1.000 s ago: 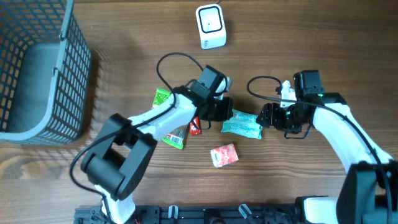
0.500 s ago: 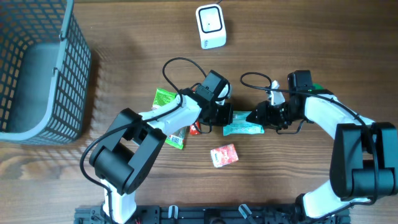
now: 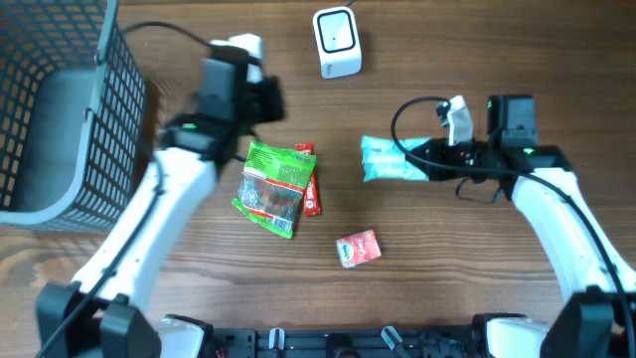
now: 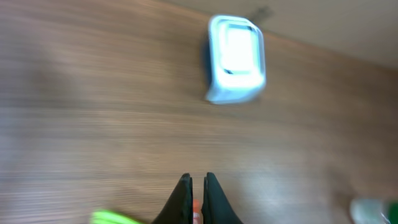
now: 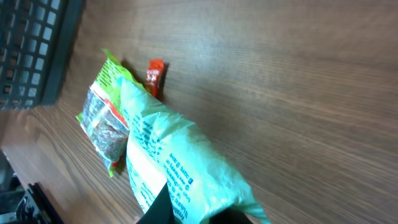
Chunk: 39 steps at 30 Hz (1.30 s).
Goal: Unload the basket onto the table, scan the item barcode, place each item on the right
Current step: 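Lift the tissue pack with the right gripper under the white scanner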
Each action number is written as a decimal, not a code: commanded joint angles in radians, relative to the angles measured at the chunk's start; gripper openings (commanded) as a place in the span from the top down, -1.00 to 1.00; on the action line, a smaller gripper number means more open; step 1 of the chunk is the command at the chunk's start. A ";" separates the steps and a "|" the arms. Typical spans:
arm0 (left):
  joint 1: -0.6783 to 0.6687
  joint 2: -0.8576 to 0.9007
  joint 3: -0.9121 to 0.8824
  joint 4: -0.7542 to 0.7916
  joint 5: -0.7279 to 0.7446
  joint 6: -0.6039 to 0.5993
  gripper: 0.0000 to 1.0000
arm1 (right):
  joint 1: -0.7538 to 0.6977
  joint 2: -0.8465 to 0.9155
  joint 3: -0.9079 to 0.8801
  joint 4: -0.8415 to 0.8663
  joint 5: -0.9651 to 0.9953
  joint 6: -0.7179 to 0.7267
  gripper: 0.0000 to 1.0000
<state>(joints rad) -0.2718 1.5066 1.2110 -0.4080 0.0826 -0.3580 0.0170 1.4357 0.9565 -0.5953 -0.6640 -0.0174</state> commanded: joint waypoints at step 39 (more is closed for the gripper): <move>0.257 0.016 -0.002 -0.136 0.024 0.168 -1.00 | 0.546 0.917 1.178 0.261 1.495 -0.716 0.92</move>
<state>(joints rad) -0.0193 1.5185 1.2106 -0.5461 0.0986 -0.2058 0.5468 2.3138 2.1174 -0.3622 0.7582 -0.7055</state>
